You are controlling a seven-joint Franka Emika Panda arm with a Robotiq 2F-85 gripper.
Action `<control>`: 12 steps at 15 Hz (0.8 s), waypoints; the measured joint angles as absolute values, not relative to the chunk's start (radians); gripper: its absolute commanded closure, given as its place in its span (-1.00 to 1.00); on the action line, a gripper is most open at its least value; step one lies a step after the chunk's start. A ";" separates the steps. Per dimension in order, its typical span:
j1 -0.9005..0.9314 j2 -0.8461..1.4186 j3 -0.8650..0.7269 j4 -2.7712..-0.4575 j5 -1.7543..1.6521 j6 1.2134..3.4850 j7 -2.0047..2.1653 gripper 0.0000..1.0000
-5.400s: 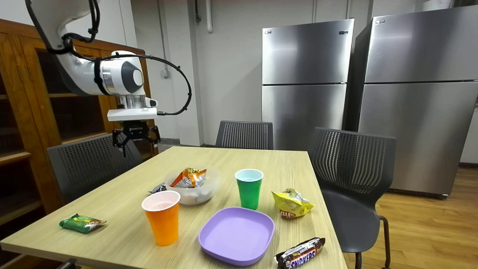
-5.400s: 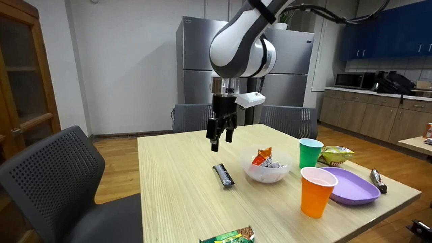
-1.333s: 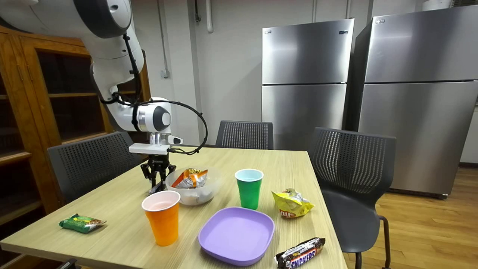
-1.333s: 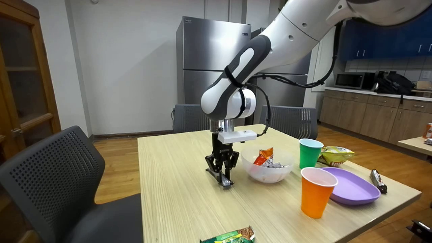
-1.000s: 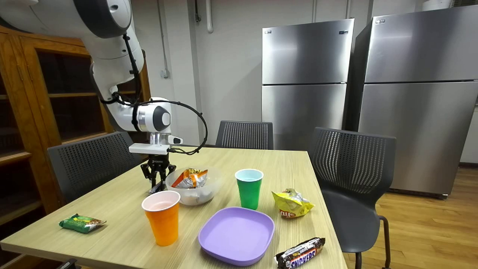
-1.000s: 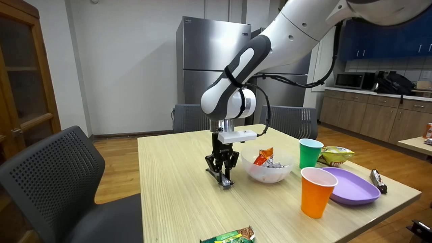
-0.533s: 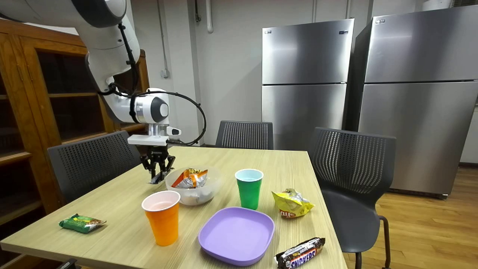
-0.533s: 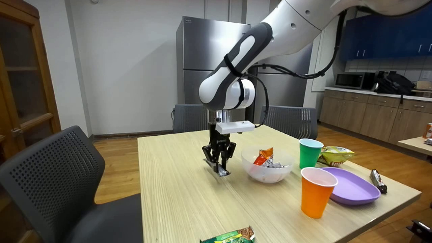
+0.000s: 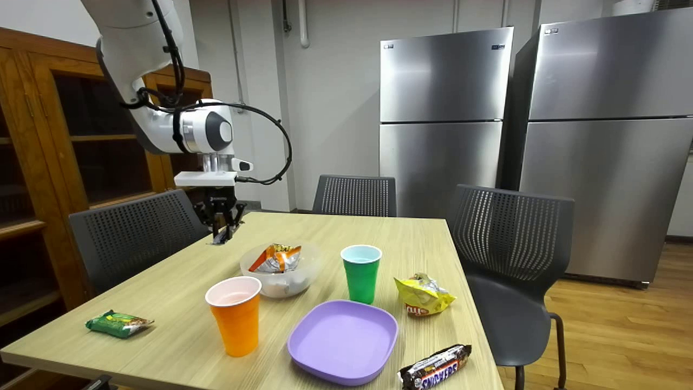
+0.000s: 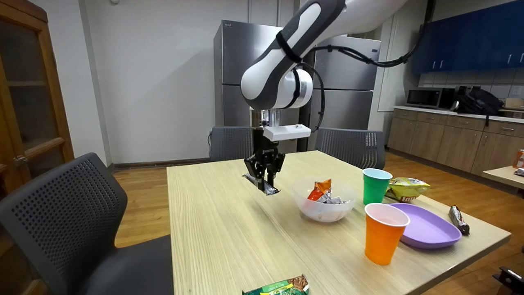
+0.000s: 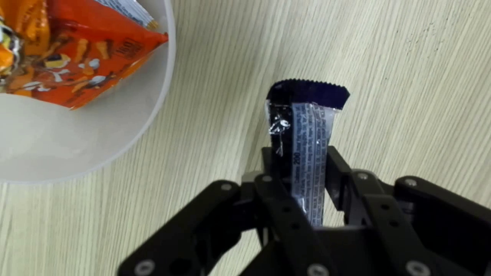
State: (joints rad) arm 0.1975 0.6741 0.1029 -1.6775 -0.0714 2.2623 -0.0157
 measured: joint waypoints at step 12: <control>0.177 0.391 0.093 -2.010 -0.092 2.360 -0.016 0.82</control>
State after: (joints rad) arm 0.1773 0.3914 0.0925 -2.0099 -0.0921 2.3603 -0.0157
